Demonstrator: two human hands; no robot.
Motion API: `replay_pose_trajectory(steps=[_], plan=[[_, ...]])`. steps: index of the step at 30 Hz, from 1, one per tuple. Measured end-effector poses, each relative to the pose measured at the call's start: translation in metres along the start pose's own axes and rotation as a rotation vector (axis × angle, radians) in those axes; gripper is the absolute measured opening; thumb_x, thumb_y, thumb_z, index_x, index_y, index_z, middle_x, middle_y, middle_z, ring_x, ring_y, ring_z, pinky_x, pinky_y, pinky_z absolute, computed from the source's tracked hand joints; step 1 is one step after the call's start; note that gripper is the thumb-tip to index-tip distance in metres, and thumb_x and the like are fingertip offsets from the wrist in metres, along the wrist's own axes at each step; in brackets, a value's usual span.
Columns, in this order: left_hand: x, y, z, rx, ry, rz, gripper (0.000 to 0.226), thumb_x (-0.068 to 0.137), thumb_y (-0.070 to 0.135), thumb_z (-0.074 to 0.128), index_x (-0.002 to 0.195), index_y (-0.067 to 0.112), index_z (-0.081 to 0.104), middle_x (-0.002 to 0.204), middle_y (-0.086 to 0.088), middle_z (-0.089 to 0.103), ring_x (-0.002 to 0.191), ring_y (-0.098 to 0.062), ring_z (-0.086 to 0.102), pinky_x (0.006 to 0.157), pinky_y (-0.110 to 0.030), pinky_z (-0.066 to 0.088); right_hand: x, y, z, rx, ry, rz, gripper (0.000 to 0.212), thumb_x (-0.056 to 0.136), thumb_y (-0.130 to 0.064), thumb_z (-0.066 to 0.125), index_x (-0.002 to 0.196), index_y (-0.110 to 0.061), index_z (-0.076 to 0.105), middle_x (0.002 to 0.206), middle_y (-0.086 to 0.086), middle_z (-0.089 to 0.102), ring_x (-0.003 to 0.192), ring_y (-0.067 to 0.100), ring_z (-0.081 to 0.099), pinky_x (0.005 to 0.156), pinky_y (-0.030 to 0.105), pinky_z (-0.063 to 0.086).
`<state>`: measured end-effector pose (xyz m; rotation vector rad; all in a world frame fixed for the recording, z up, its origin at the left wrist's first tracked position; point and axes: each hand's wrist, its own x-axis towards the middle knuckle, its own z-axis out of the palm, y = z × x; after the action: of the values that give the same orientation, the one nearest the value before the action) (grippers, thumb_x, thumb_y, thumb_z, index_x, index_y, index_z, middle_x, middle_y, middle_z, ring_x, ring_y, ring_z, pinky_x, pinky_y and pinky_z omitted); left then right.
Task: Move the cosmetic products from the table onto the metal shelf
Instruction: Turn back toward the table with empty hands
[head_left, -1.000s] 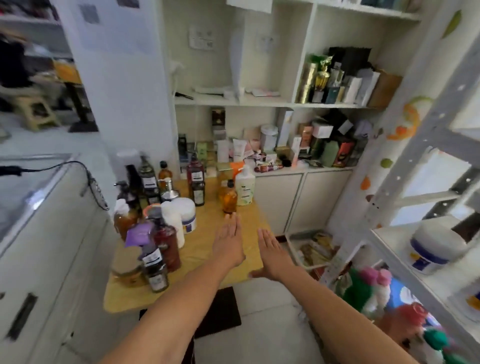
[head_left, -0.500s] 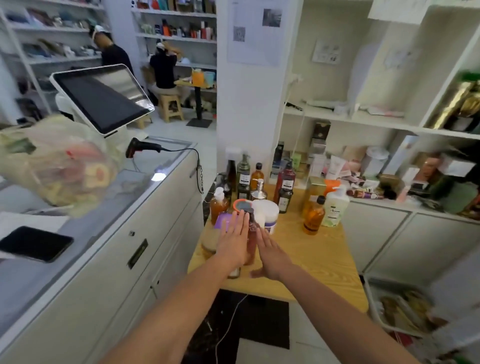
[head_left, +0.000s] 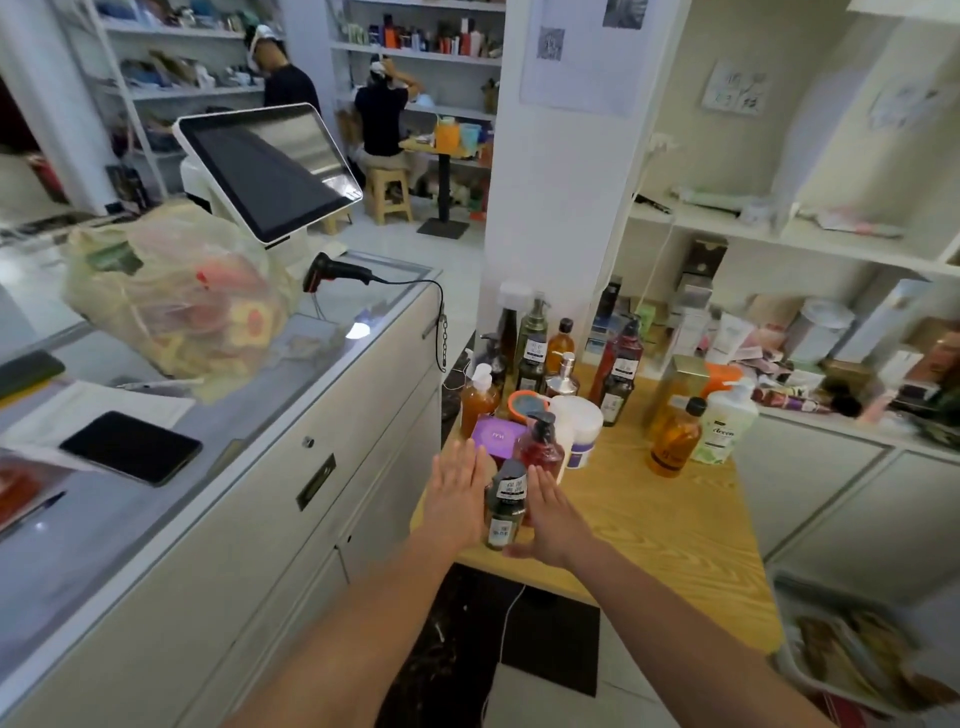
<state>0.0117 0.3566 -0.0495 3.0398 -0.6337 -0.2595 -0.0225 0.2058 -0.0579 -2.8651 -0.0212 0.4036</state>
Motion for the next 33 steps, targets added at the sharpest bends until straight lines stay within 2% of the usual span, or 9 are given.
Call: replay_pose_trajectory(steps=[9, 14, 16, 18, 20, 23, 26, 30, 33], plan=[[0.023, 0.004, 0.026, 0.037, -0.094, 0.058, 0.089, 0.093, 0.04, 0.046, 0.151, 0.009, -0.014, 0.156, -0.016, -0.024, 0.143, -0.035, -0.024, 0.113, -0.05, -0.016, 0.019, 0.009, 0.016, 0.027, -0.065, 0.074, 0.114, 0.076, -0.051, 0.069, 0.15, -0.01, -0.008, 0.159, 0.01, -0.002, 0.147, 0.024, 0.003, 0.12, 0.038, 0.005], [0.034, 0.003, 0.035, 0.017, -0.138, 0.052, 0.089, 0.093, 0.04, 0.047, 0.151, 0.009, -0.013, 0.157, -0.017, -0.021, 0.144, -0.035, -0.021, 0.114, -0.052, -0.013, 0.029, 0.011, 0.023, 0.084, -0.1, 0.12, 0.111, 0.075, -0.043, 0.073, 0.151, -0.013, -0.003, 0.159, 0.007, 0.009, 0.141, 0.028, 0.024, 0.117, 0.039, 0.02], [0.039, -0.001, 0.04, 0.0, -0.133, 0.053, 0.092, 0.092, 0.042, 0.049, 0.151, 0.01, -0.013, 0.157, -0.017, -0.021, 0.144, -0.035, -0.021, 0.114, -0.051, -0.014, 0.033, 0.01, 0.024, 0.137, -0.1, 0.146, 0.105, 0.075, -0.036, 0.075, 0.15, -0.013, 0.005, 0.154, 0.008, 0.023, 0.134, 0.03, 0.037, 0.112, 0.039, 0.03], [0.044, -0.004, 0.044, -0.027, -0.138, 0.062, 0.095, 0.091, 0.046, 0.052, 0.151, 0.011, -0.013, 0.157, -0.018, -0.022, 0.144, -0.035, -0.021, 0.114, -0.05, -0.014, 0.038, 0.009, 0.026, 0.224, -0.083, 0.19, 0.099, 0.073, -0.032, 0.077, 0.147, -0.014, 0.013, 0.143, 0.01, 0.043, 0.124, 0.029, 0.049, 0.104, 0.04, 0.04], [0.049, -0.008, 0.047, -0.076, -0.141, 0.07, 0.096, 0.09, 0.048, 0.054, 0.152, 0.014, -0.011, 0.157, -0.018, -0.021, 0.144, -0.035, -0.021, 0.115, -0.049, -0.014, 0.043, 0.01, 0.027, 0.321, -0.056, 0.234, 0.094, 0.072, -0.028, 0.077, 0.144, -0.015, 0.017, 0.132, 0.012, 0.055, 0.116, 0.029, 0.055, 0.096, 0.04, 0.046], [0.057, -0.013, 0.048, -0.185, -0.113, 0.076, 0.086, 0.089, 0.04, 0.058, 0.154, 0.021, 0.004, 0.159, -0.016, -0.017, 0.145, -0.033, -0.019, 0.116, -0.045, -0.013, 0.048, 0.008, 0.027, 0.431, -0.002, 0.289, 0.09, 0.073, -0.021, 0.076, 0.144, -0.016, 0.02, 0.127, 0.012, 0.059, 0.115, 0.03, 0.057, 0.092, 0.036, 0.047], [0.064, -0.015, 0.048, -0.243, -0.09, 0.072, 0.068, 0.091, 0.029, 0.058, 0.15, 0.025, 0.023, 0.16, -0.013, -0.008, 0.147, -0.031, -0.015, 0.119, -0.045, -0.009, 0.053, 0.007, 0.029, 0.482, 0.066, 0.323, 0.083, 0.075, -0.021, 0.074, 0.143, -0.017, 0.026, 0.122, 0.012, 0.062, 0.111, 0.031, 0.059, 0.087, 0.034, 0.048], [0.07, -0.011, 0.05, -0.298, -0.059, 0.064, 0.061, 0.09, 0.036, 0.059, 0.145, 0.026, 0.035, 0.161, -0.01, 0.004, 0.148, -0.03, -0.007, 0.12, -0.043, -0.005, 0.052, 0.008, 0.033, 0.494, 0.108, 0.334, 0.08, 0.074, -0.021, 0.075, 0.141, -0.02, 0.032, 0.116, 0.012, 0.065, 0.105, 0.03, 0.061, 0.082, 0.034, 0.048], [0.07, -0.009, 0.052, -0.328, -0.018, 0.088, 0.059, 0.086, 0.033, 0.064, 0.14, 0.023, 0.043, 0.157, -0.006, 0.019, 0.146, -0.029, 0.003, 0.119, -0.04, 0.003, 0.049, 0.012, 0.035, 0.516, 0.127, 0.343, 0.078, 0.074, -0.019, 0.076, 0.14, -0.02, 0.035, 0.115, 0.011, 0.065, 0.104, 0.029, 0.061, 0.081, 0.032, 0.046]])
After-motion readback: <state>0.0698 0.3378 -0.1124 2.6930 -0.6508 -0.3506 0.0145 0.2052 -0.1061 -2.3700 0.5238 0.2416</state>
